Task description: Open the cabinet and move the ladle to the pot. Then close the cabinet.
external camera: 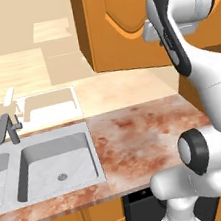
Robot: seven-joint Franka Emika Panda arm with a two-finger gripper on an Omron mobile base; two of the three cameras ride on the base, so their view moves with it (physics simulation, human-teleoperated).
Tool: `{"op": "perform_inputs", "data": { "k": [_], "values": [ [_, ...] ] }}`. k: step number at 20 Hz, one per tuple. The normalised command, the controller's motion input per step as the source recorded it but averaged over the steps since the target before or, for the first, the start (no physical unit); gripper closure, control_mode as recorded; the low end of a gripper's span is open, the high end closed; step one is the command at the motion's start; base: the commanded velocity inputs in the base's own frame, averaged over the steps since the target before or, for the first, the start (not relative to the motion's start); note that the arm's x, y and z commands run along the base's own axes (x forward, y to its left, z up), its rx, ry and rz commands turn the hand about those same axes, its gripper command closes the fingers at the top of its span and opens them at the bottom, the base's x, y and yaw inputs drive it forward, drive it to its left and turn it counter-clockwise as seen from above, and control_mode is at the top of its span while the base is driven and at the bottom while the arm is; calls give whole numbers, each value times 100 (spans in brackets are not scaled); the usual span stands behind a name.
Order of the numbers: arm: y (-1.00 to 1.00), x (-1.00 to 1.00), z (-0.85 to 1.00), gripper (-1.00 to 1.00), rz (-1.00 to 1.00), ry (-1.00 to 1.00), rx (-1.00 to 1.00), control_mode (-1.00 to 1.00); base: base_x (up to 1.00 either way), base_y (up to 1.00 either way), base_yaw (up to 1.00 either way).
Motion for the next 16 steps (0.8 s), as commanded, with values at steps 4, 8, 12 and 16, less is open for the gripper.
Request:
{"op": "perform_inputs", "data": {
  "k": [4, 8, 12, 16],
  "values": [
    [72, -100, 0, 100, -3, 0, 0, -100, 0, 0, 0],
    [81, -100, 0, 100, -3, 0, 0, -100, 0, 0, 0],
    [72, -78, 0, 100, -3, 0, 0, -100, 0, 0, 0],
    [44, -30, 0, -100, -2, 0, 0, -100, 0, 0, 0]
  ]
}}
